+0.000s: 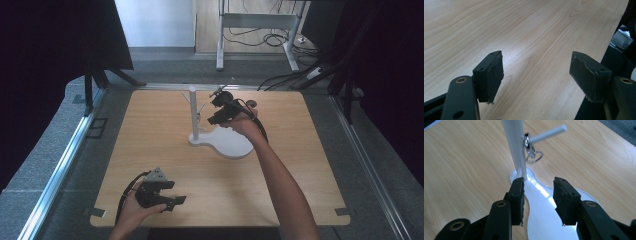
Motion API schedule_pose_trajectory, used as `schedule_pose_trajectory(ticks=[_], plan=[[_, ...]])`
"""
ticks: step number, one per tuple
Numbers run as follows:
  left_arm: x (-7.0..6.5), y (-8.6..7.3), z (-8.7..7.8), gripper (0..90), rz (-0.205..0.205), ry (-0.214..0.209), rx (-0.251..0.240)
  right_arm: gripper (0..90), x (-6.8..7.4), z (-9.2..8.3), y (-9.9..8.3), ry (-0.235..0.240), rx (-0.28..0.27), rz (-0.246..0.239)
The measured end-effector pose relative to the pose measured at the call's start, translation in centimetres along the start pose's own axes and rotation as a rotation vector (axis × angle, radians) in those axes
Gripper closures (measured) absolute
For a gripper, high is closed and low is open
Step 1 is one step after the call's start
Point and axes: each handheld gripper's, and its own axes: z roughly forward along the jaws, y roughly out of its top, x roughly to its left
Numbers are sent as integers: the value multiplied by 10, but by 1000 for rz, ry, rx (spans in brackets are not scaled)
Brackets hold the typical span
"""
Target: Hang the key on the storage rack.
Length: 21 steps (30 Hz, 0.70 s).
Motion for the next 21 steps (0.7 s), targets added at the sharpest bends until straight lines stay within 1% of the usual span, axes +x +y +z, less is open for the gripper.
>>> schedule_pose_trajectory(ticks=[1,2,3,4,5,7,11,12,13,14,15,16,17,18,19,20,21], plan=[[0,0,0,276,0,0,2,601,-1,-4,-10,3,-13,3],[0,0,1,276,-6,0,4,598,-1,-7,-16,7,-18,4],[0,0,1,277,-6,0,4,598,-1,-7,-16,7,-18,4],[0,-1,2,276,-7,0,5,595,-2,-11,-27,12,-28,10],[0,-1,2,276,-7,0,6,592,-3,-13,-32,14,-31,12],[0,-1,2,276,-8,1,5,589,-6,-16,-43,15,-36,10],[0,-1,3,276,-7,5,12,584,-11,-22,-61,19,-48,25],[0,-1,3,276,-7,5,12,584,-11,-22,-61,19,-48,25],[1,-1,4,276,-7,5,14,580,-11,-24,-66,17,-50,27],[1,-1,4,276,-10,4,14,574,-12,-26,-76,23,-61,30],[1,-1,5,276,-9,6,15,568,-11,-27,-81,26,-62,29],[1,-1,5,276,-9,6,15,568,-11,-27,-81,26,-62,29],[1,-1,5,276,-8,7,17,556,-10,-28,-92,35,-67,20],[1,-1,5,276,-8,7,18,554,-8,-28,-97,38,-70,11],[1,-1,5,276,-8,7,18,554,-8,-28,-97,38,-70,11],[1,-2,5,276,-8,7,20,551,-6,-29,-108,47,-77,12],[1,-2,5,275,-7,7,23,550,-4,-28,-115,50,-78,11]])
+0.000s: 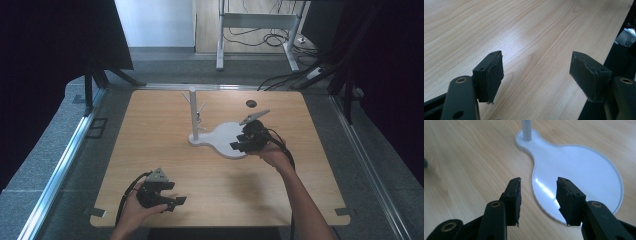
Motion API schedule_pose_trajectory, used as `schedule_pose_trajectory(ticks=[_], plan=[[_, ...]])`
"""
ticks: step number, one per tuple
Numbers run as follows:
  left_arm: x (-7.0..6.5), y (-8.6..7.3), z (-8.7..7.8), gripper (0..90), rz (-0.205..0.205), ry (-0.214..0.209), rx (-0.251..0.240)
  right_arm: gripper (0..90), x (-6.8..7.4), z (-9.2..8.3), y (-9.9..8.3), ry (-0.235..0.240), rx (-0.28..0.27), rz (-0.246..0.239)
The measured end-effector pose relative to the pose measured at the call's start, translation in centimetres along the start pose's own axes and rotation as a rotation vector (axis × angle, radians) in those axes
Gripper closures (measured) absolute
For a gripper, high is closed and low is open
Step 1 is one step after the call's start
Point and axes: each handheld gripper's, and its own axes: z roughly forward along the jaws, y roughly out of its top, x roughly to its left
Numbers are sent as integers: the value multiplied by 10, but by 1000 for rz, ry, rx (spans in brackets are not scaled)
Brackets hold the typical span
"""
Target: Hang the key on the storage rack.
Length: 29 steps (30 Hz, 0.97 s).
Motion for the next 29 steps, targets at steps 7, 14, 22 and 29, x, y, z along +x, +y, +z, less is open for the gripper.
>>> schedule_pose_trajectory(ticks=[7,14,22,29], plan=[[1,0,2,274,-3,4,10,542,9,4,-37,1,4,0],[-2,0,5,270,7,3,31,531,18,15,-83,-6,-1,34],[-5,1,6,268,20,0,36,508,22,14,-99,6,-40,69],[-5,1,5,266,23,-3,34,455,16,10,-117,-77,-44,102]])
